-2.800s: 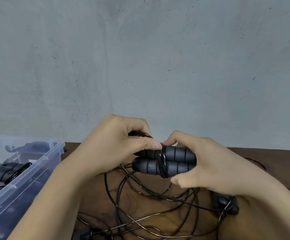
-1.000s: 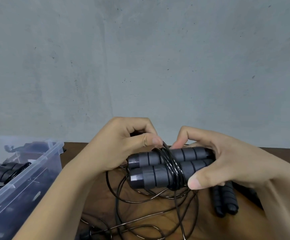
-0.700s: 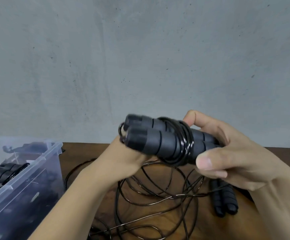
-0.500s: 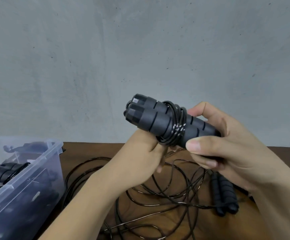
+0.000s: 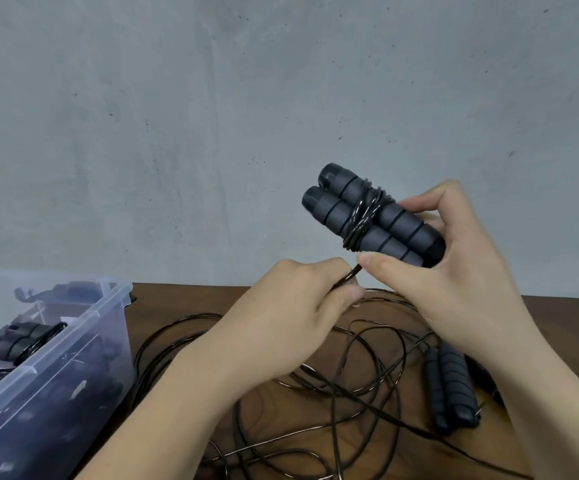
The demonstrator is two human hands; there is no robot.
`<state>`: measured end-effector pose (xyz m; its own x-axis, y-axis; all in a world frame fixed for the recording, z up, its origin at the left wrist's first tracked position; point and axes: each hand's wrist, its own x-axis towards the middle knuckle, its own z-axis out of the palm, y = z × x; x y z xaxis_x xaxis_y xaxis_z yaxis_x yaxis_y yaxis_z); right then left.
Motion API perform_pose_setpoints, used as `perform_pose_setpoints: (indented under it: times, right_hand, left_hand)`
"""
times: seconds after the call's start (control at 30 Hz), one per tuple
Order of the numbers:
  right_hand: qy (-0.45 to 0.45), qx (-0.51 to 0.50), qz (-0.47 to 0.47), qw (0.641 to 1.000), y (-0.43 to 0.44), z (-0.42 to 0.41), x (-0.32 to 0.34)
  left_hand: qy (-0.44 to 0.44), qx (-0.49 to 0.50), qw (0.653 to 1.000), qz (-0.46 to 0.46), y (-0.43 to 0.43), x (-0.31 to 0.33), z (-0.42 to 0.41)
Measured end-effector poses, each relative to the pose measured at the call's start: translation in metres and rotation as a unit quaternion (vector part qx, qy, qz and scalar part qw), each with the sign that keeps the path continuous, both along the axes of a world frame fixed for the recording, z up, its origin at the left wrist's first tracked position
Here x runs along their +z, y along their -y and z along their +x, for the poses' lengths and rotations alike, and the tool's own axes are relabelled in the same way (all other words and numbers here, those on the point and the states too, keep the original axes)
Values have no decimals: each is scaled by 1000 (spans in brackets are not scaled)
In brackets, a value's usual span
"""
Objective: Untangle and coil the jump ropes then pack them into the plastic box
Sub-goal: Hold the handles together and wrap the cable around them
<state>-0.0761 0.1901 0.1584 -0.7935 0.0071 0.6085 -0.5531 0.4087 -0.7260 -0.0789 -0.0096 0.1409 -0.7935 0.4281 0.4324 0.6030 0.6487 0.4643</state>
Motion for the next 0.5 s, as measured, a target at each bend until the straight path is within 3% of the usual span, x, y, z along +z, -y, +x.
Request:
perform_pose_setpoints:
  times: [0.27,0.5]
  right_hand:
    - [48,-17,53,997,-10,-13,-2]
    - [47,-39,210,976,-11,-18,-10]
  left_hand:
    - [-20,38,999,-16,25,12,0]
    - [-88,51,995,24,41,16,-7]
